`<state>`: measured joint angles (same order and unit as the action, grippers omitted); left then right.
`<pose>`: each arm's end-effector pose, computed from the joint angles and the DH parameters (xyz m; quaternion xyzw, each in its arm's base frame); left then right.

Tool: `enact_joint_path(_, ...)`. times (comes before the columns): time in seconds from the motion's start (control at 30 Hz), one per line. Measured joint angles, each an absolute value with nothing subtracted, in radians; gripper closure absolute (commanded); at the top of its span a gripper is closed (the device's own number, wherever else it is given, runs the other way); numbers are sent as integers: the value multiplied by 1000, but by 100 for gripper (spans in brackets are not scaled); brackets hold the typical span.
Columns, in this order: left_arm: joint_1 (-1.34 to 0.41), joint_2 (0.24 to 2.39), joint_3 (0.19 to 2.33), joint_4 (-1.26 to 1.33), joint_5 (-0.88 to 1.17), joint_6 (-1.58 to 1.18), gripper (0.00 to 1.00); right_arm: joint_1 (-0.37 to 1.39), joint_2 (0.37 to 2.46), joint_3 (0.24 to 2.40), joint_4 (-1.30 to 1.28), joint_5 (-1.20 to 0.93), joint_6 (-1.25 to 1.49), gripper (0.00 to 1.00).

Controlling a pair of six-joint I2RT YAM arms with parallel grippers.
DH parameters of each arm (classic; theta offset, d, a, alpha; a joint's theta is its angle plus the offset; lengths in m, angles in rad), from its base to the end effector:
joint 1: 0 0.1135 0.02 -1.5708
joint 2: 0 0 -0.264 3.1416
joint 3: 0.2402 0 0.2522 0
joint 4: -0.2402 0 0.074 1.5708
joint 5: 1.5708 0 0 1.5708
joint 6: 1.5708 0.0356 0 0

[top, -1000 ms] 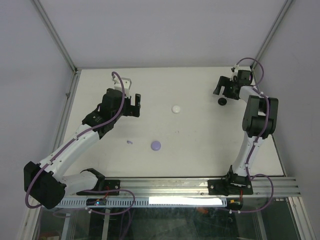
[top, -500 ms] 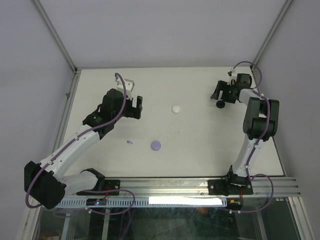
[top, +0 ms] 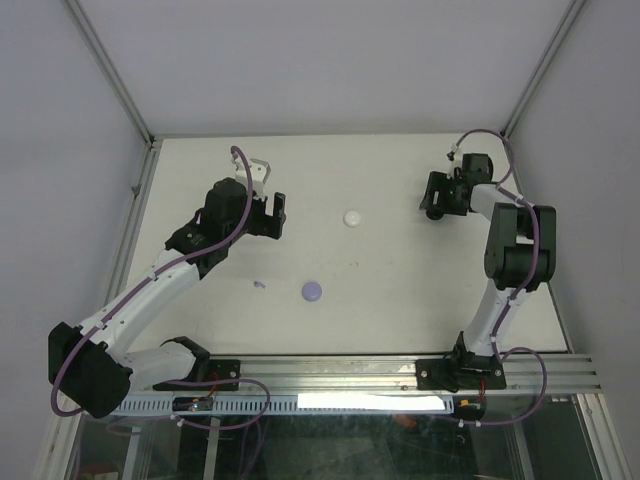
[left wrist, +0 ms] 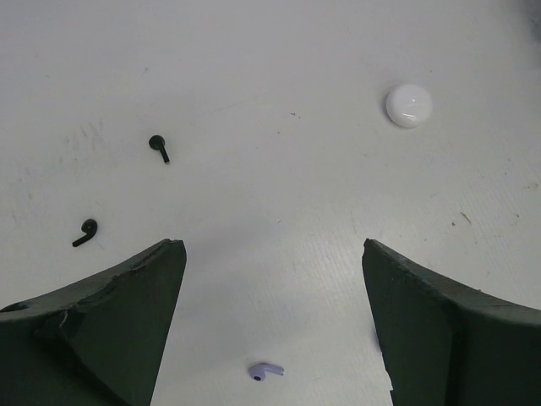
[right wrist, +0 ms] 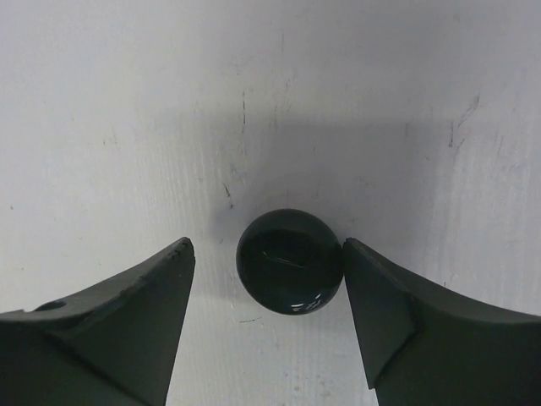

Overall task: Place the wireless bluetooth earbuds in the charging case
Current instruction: Pick up the charging case at the center of the board.

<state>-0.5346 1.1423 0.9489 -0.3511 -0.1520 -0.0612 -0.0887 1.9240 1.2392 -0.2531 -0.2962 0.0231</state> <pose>0.2227 -0.1256 0.3089 0.1675 0.8532 -0.0804 0.4874 0.4022 -0.0253 0.1656 0.0067 0.9410 0.1301 0.3122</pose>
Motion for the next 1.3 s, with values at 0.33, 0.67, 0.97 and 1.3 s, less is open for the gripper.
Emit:
enact_joint_path(0.33, -535, 1142, 949, -351, -149, -61, 13, -2, 1914, 1228, -262, -71, 11, 36)
enact_joint_path(0.67, -535, 1143, 949, -351, -149, -62, 13, 38, 1914, 1221, -266, 39, 1, 49)
enact_joint_path(0.97, -482, 1147, 949, -351, -75, -94, 14, 133, 1858, 1157, -271, 57, 1, 52)
enact_joint_path(1.3, -469, 1158, 955, -352, 25, -170, 16, 341, 1694, 1072, -250, 37, 6, 53)
